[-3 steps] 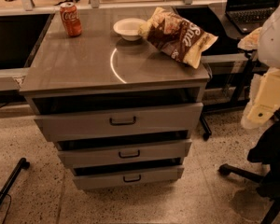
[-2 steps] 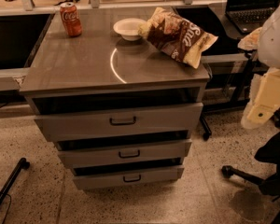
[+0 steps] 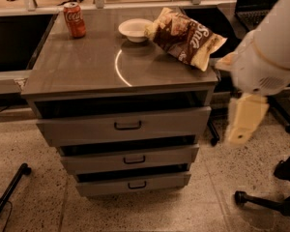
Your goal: Open top drawer
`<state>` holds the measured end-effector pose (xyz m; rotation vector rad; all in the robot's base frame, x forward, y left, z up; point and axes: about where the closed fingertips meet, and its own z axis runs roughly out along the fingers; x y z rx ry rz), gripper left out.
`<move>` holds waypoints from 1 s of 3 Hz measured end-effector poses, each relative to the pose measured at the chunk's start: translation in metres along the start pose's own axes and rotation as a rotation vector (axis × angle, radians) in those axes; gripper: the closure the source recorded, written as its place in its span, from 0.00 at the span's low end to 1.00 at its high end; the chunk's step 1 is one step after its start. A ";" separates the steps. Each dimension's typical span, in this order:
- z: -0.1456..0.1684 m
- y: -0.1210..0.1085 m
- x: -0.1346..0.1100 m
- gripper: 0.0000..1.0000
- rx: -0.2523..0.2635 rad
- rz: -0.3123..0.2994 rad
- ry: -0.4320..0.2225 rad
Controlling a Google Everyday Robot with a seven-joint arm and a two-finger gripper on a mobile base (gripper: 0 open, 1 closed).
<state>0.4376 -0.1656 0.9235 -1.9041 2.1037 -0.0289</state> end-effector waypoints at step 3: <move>0.113 0.004 -0.066 0.00 -0.040 -0.095 -0.072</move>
Offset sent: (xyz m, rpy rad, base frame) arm 0.0077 0.0943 -0.0937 0.0922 0.0369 0.1427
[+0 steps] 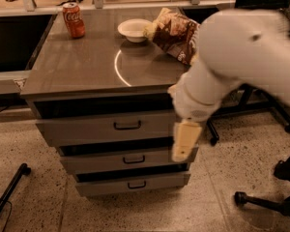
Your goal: Open top drawer
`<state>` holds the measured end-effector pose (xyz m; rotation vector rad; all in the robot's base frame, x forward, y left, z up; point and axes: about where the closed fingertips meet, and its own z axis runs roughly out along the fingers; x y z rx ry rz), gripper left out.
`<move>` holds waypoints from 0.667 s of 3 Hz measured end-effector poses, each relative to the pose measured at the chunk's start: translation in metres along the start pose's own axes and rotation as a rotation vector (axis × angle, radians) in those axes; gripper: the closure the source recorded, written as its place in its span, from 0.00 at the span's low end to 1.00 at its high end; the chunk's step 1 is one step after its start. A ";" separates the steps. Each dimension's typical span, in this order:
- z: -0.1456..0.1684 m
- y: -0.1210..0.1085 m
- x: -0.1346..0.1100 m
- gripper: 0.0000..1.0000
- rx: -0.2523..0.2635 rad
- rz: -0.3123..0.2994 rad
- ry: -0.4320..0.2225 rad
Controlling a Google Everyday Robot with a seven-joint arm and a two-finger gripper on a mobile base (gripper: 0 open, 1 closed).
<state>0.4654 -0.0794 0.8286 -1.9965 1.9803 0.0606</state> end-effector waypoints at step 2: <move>0.250 -0.093 -0.080 0.00 -0.010 -0.030 0.008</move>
Offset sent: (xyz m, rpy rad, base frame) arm 0.4228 0.4245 -0.6186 -0.0394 0.0022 0.0837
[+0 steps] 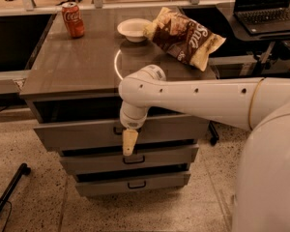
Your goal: Open top drawer
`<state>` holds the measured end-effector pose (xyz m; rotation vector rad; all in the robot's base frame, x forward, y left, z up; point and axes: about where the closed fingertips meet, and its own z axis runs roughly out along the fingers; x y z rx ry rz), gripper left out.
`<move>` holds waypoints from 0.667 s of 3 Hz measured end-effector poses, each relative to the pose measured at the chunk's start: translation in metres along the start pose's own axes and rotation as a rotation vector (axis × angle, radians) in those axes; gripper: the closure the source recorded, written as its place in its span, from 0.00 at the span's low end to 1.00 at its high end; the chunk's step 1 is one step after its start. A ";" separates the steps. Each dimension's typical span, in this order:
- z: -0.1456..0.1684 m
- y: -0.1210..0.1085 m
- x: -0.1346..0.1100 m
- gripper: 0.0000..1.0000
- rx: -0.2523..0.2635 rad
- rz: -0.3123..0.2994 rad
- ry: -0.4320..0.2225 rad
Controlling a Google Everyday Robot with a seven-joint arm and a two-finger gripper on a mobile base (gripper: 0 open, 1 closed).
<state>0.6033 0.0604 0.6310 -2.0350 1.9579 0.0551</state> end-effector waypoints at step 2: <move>-0.001 0.007 -0.003 0.00 -0.043 -0.037 -0.009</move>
Offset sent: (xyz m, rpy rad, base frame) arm -0.0125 0.0055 0.0031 0.0007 0.0571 0.0922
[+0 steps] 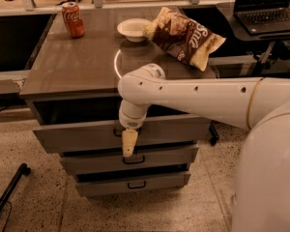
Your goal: Open top drawer
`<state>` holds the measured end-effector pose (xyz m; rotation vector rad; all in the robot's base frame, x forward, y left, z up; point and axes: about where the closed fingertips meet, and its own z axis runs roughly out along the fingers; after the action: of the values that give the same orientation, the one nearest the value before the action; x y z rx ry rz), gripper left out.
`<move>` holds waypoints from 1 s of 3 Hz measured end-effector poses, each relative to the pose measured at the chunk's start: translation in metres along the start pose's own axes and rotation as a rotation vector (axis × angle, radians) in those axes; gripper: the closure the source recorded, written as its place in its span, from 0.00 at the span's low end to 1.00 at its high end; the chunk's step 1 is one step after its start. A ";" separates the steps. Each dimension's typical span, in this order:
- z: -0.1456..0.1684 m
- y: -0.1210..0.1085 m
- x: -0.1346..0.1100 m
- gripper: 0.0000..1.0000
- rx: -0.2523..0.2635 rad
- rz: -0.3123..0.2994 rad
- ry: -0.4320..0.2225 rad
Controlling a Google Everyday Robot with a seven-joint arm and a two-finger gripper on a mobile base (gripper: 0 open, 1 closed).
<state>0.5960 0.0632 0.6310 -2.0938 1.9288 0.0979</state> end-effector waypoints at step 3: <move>-0.035 0.037 0.055 0.25 -0.031 0.065 0.099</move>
Offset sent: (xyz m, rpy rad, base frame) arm -0.0419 -0.0716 0.0303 -0.1220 0.0080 -0.0851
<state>0.5602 -0.0011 0.6448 -2.0931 2.0654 0.0385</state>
